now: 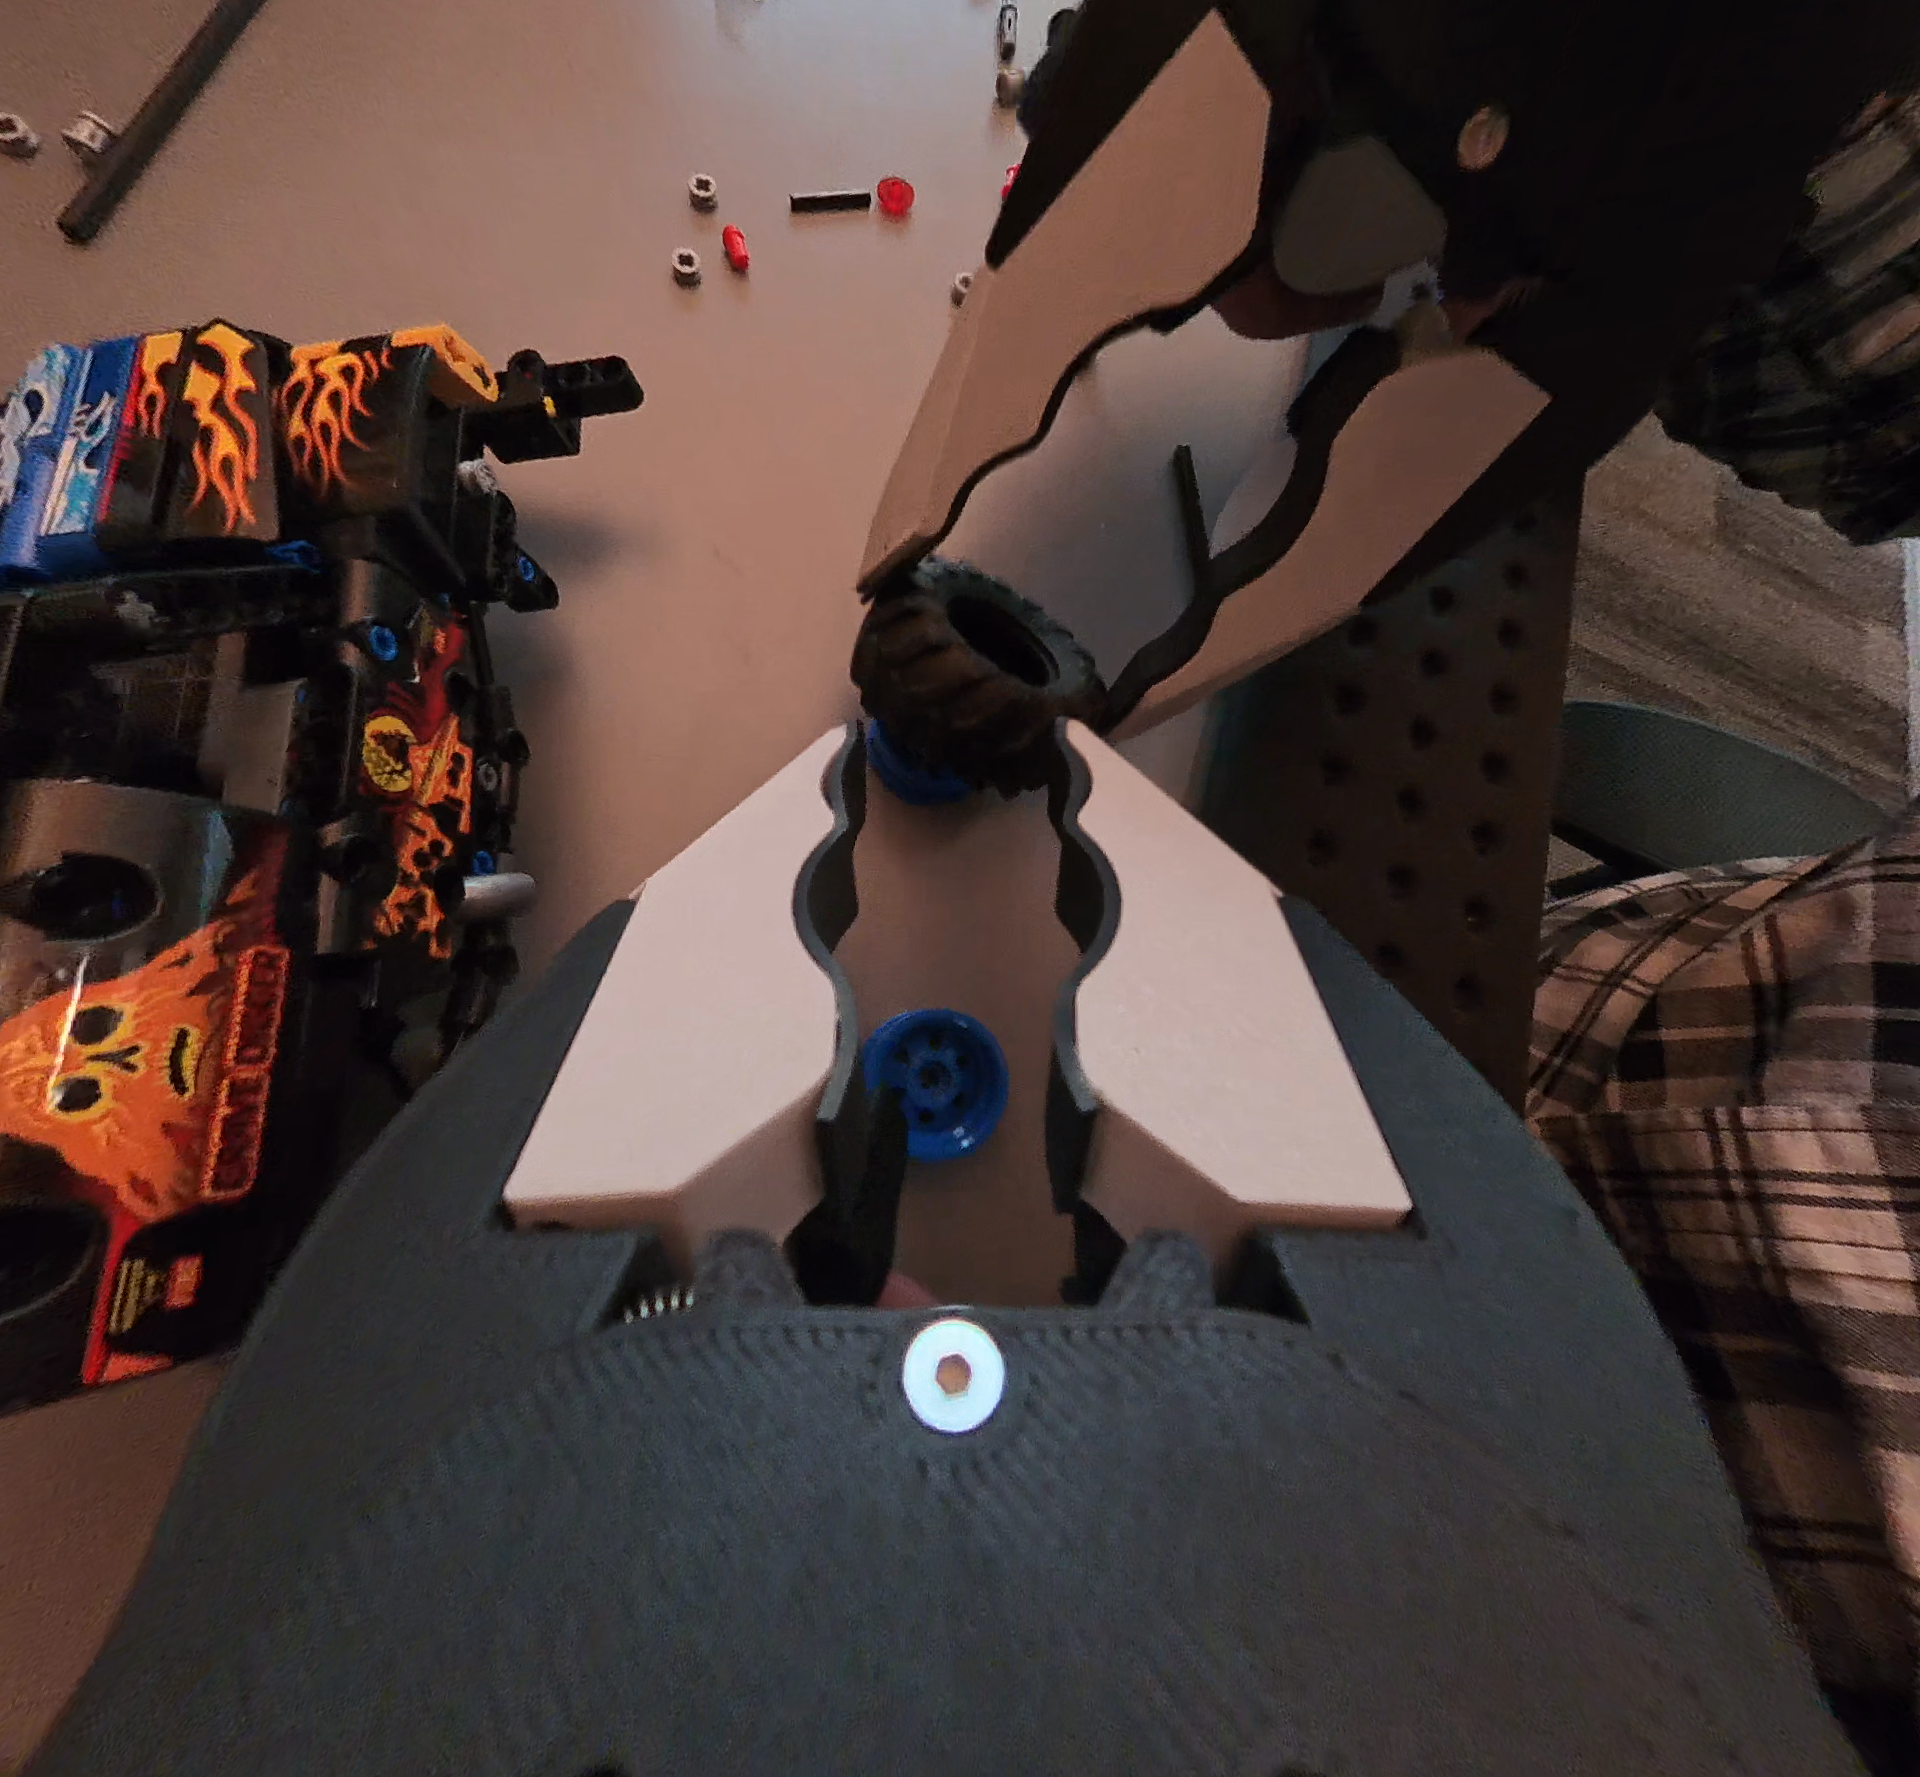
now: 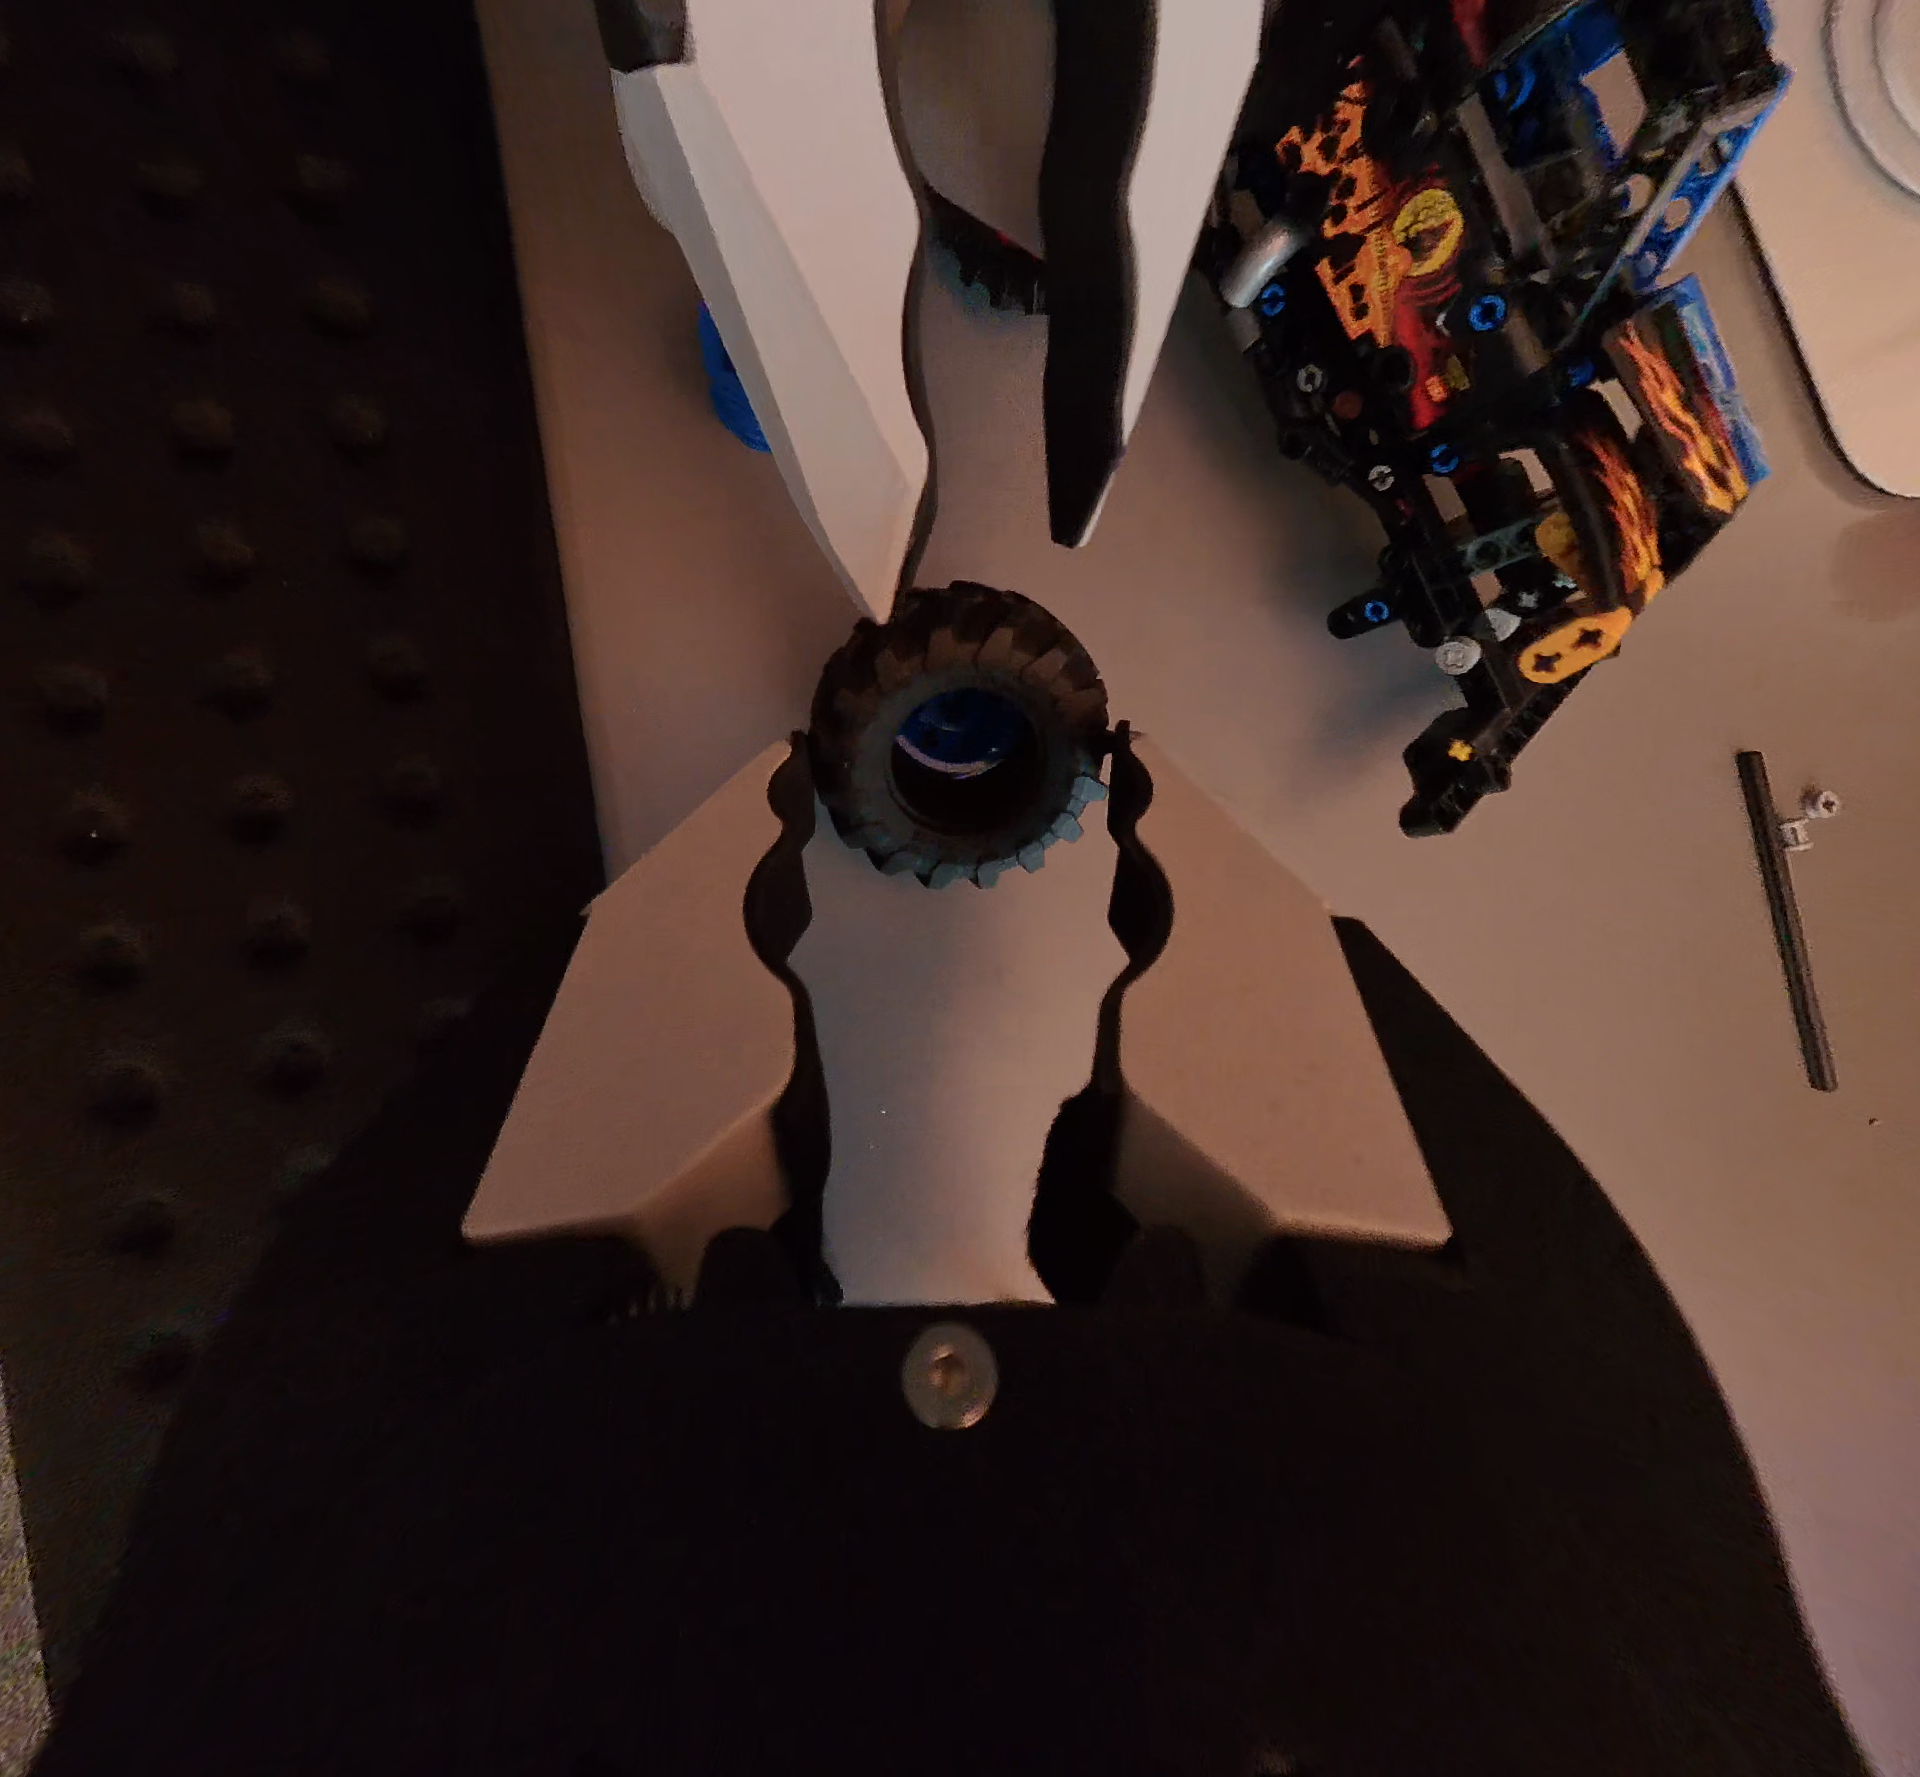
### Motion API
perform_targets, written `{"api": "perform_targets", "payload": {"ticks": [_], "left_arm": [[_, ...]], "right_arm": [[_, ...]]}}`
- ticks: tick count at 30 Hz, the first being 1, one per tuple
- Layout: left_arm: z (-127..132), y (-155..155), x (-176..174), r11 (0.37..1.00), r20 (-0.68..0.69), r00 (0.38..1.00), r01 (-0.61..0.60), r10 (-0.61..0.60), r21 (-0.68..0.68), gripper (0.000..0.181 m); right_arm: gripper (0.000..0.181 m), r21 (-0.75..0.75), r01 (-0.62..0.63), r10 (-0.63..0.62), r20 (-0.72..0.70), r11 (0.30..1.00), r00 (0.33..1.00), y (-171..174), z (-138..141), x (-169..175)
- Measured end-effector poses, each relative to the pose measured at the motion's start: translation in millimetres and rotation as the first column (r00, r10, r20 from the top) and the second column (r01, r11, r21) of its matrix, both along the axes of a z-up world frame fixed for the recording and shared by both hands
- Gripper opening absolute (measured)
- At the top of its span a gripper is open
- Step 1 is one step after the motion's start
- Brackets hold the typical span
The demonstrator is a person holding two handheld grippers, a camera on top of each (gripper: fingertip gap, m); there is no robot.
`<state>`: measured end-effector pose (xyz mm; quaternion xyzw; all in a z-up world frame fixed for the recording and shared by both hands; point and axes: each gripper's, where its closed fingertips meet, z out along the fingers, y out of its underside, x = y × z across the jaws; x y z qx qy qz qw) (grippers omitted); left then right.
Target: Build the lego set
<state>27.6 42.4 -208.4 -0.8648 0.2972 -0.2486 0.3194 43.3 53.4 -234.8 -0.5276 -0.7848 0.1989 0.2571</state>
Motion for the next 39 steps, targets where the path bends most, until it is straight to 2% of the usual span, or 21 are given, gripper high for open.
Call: {"api": "perform_targets", "payload": {"ticks": [1, 15, 16, 19, 24, 30, 39], "left_arm": [[-1.9, 0.9, 0.3, 1.000, 0.002, 1.000, -0.004, 0.004, -0.009, 0.036], [-21.1, -11.0, -5.2, 0.996, -0.004, 1.000, -0.009, 0.009, -0.091, 0.031], [-15.7, -9.3, -5.1, 0.997, 0.013, 1.000, -0.016, 0.017, -0.073, 0.037], [0.6, -5.1, -9.0, 0.998, 0.066, 0.997, -0.039, 0.042, -0.046, 0.041], [-23.2, -15.5, -7.2, 0.991, -0.046, 0.999, -0.019, 0.013, -0.134, 0.050], [-27.5, -20.7, 12.8, 0.985, 0.015, 1.000, 0.012, -0.009, -0.170, 0.045], [-30.4, -16.0, 34.6, 0.978, 0.037, 0.998, 0.064, -0.058, -0.199, 0.051]], "right_arm": [[0.055, 0.009, -0.002, 0.002, 0.014, 1.000, 1.000, 0.7, -1.5, -1.3], [0.056, 0.087, -0.051, 0.039, 0.141, 0.995, 0.989, -2.2, -4.8, -6.8], [0.056, 0.089, -0.049, 0.036, 0.140, 0.995, 0.990, -2.4, -4.6, -6.8], [0.056, 0.095, -0.044, 0.032, 0.126, 0.994, 0.992, -3.0, -3.8, -7.9], [0.056, 0.096, -0.043, 0.032, 0.109, 0.995, 0.994, -4.2, -2.9, -9.3], [0.056, 0.069, -0.035, 0.032, 0.047, 0.997, 0.998, -8.0, -0.5, -2.6], [0.055, 0.060, 0.013, -0.014, 0.008, 0.998, 1.000, -4.9, 0.6, 12.7]]}}
